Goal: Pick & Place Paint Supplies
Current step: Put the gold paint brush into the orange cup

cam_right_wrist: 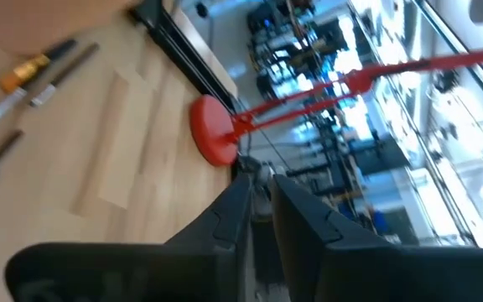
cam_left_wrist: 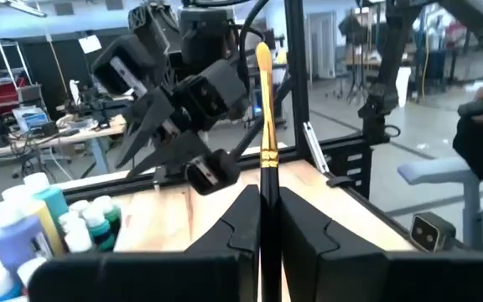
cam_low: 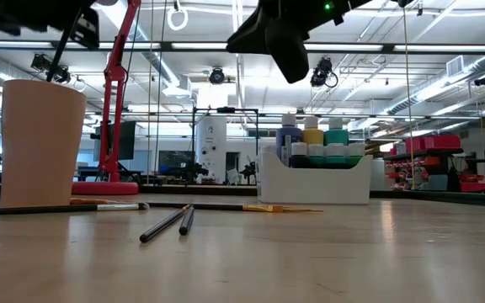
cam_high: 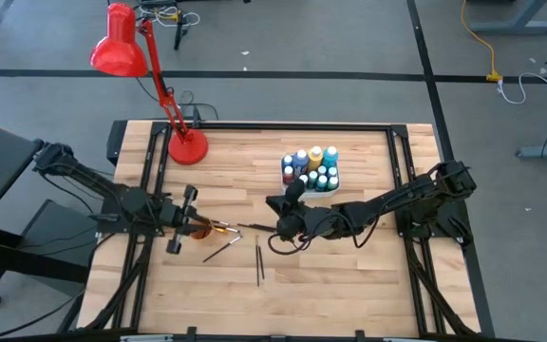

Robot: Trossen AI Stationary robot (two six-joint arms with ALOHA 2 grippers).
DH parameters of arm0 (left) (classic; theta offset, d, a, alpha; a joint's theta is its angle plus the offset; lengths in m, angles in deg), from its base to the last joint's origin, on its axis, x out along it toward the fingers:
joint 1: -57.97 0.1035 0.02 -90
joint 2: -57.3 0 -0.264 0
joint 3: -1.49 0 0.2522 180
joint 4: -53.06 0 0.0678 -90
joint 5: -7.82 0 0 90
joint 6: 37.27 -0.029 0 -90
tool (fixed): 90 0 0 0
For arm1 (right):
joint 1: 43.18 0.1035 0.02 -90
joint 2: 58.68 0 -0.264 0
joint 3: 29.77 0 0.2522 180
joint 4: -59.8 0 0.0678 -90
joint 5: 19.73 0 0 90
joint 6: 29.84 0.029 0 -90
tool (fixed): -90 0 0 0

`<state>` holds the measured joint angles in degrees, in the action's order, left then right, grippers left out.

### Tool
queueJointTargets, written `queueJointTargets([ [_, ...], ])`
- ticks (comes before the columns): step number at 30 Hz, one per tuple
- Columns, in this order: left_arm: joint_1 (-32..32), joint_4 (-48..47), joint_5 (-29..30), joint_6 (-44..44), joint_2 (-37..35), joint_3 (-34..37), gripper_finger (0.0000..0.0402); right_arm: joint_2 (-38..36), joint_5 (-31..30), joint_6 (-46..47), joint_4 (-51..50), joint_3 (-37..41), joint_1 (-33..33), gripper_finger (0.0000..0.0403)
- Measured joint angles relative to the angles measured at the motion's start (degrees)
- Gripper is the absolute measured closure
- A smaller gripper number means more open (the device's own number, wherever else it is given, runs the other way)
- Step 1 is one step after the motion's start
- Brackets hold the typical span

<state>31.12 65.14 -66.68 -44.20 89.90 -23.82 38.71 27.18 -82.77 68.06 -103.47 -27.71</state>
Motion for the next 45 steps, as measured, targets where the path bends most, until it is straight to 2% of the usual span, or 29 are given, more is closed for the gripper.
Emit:
queueJointTargets([
  [6,-0.7,11.93,1.62,0.89,-0.02,9.27,0.0372,-0.02,5.15,-0.02,0.01,0.0,0.02,0.0346],
  [8,-0.74,12.45,2.56,0.76,0.0,11.05,0.0372,-0.02,5.17,-0.02,0.04,0.0,0.02,0.0346],
  [11,-0.74,8.93,3.49,3.33,0.26,11.0,0.0364,-0.02,5.18,-0.02,0.1,0.0,0.02,0.0346],
  [15,-0.72,8.97,2.9,4.1,1.21,11.0,0.0349,-0.04,5.39,-0.02,0.31,0.0,-0.01,0.0346],
  [22,-0.72,10.22,3.37,6.88,1.03,11.0,0.0332,-0.04,11.76,-0.02,0.51,0.0,-0.58,0.0346],
  [29,-0.72,11.74,4.67,5.85,1.03,11.0,0.032,-0.04,13.11,0.92,0.79,0.0,-0.79,0.0347],
  [33,-0.7,13.12,6.19,5.74,1.01,9.35,0.0324,-0.04,13.13,8.07,0.68,0.0,-0.79,0.0347],
  [38,-0.7,13.14,6.15,5.58,1.03,6.22,0.0328,-0.07,16.06,25.55,-1.1,0.0,-0.81,0.0346],
  [41,-0.7,13.19,6.14,3.24,1.03,4.65,0.0325,-0.11,19.1,32.12,-5.92,0.0,-0.81,0.0342],
  [45,-0.7,13.12,6.84,-1.2,1.16,3.34,0.0307,-0.11,19.9,43.22,-14.82,0.0,-0.79,0.0326],
])
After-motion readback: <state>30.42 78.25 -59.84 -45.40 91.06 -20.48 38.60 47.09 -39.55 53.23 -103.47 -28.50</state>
